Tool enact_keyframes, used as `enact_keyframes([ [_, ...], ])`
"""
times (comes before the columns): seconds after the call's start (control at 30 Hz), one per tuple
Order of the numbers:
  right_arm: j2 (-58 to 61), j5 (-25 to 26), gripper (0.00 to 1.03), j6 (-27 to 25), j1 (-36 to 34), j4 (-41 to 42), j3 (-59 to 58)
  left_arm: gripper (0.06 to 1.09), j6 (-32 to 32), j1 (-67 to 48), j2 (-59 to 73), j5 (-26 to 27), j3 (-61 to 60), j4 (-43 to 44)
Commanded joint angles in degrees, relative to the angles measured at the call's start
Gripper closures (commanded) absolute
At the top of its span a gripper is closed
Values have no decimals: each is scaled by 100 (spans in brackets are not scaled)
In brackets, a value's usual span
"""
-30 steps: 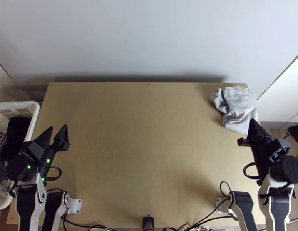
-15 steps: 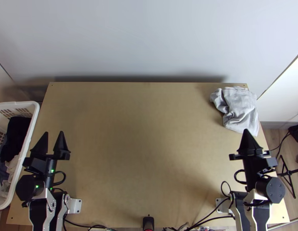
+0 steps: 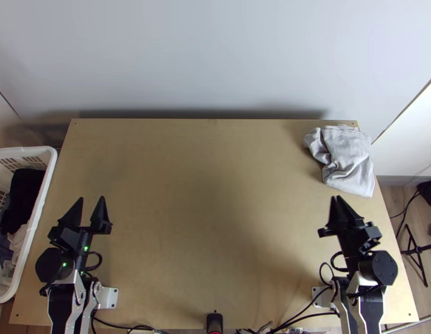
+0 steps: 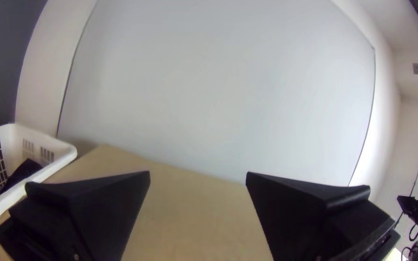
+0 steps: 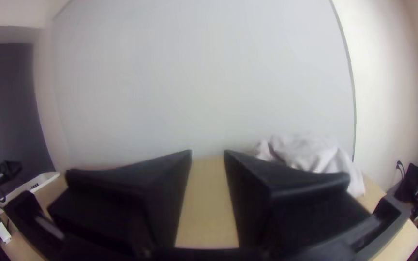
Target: Fold the t-shirt
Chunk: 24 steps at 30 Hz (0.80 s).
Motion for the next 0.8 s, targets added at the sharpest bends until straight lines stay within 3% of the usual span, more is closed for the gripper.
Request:
enact_keyframes([
  [0.0, -30, 6, 23, -59, 7, -1183, -48, 12, 209, -53, -16, 95, -47, -1117],
  [0.13, 32, 173, 19, -50, 77, -1209, -57, 12, 227, 17, 54, 33, -64, -1170],
  [0.3, -30, 191, 4, -24, 314, -1235, -57, 11, 236, 237, 1, -415, -56, -1240],
  [0.77, -30, 199, 4, -33, 288, -1227, -57, 11, 236, 334, -8, -415, -64, -1240],
])
